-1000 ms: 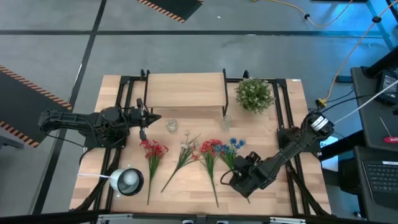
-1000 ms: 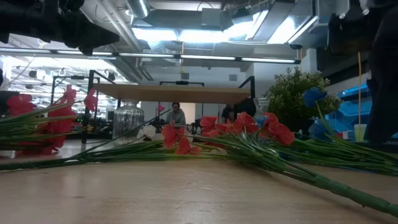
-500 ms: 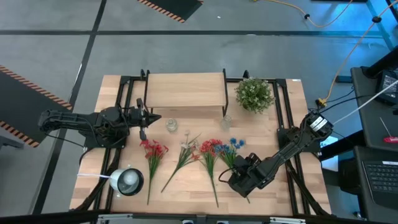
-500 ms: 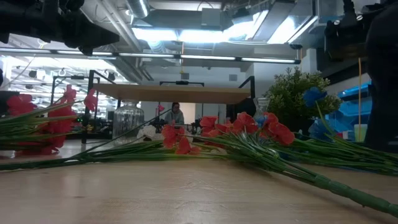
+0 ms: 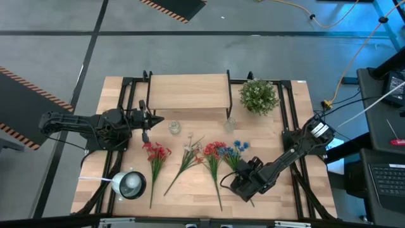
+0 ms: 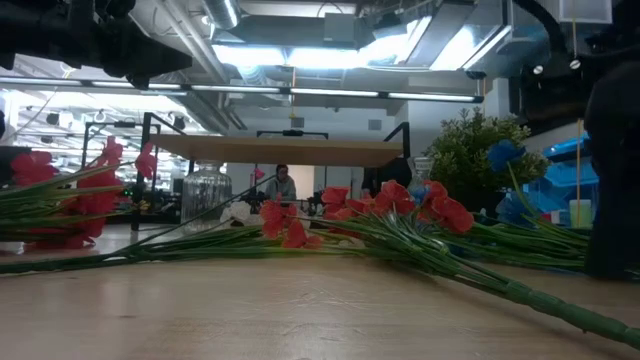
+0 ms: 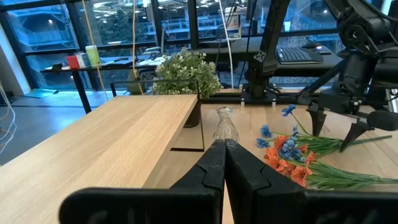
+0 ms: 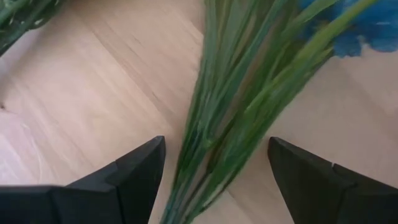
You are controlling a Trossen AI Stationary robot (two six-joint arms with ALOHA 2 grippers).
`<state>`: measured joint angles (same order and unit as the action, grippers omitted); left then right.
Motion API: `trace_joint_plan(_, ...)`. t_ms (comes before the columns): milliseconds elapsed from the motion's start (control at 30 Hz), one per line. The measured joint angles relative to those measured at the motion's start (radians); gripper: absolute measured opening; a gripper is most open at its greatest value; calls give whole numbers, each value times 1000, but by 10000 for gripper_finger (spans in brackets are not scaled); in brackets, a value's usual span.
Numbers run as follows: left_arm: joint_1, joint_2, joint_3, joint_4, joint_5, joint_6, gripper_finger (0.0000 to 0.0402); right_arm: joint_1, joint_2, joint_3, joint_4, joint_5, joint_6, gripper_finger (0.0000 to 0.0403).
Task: Pick and place flowers into a vace then onto a shelf
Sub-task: Put the blue flowers into the right transparent vase
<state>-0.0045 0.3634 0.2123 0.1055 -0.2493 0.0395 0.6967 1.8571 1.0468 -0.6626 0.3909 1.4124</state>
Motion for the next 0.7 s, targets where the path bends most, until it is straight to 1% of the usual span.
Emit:
trace_joint_plan(233, 0, 0, 0, 0, 0, 0, 4, -7, 7, 1, 2, 7, -1, 285)
trace_joint_plan(333, 0, 0, 0, 0, 0, 0, 4, -17, 6, 2, -1, -6, -1, 272)
trace_joint_plan(467, 0, 0, 0, 0, 0, 0, 4, -26, 5, 3, -4, -25, -2, 237)
trace_joint_plan(700, 0, 0, 0, 0, 0, 0, 4, -28, 5, 2, -10, -34, -4, 154)
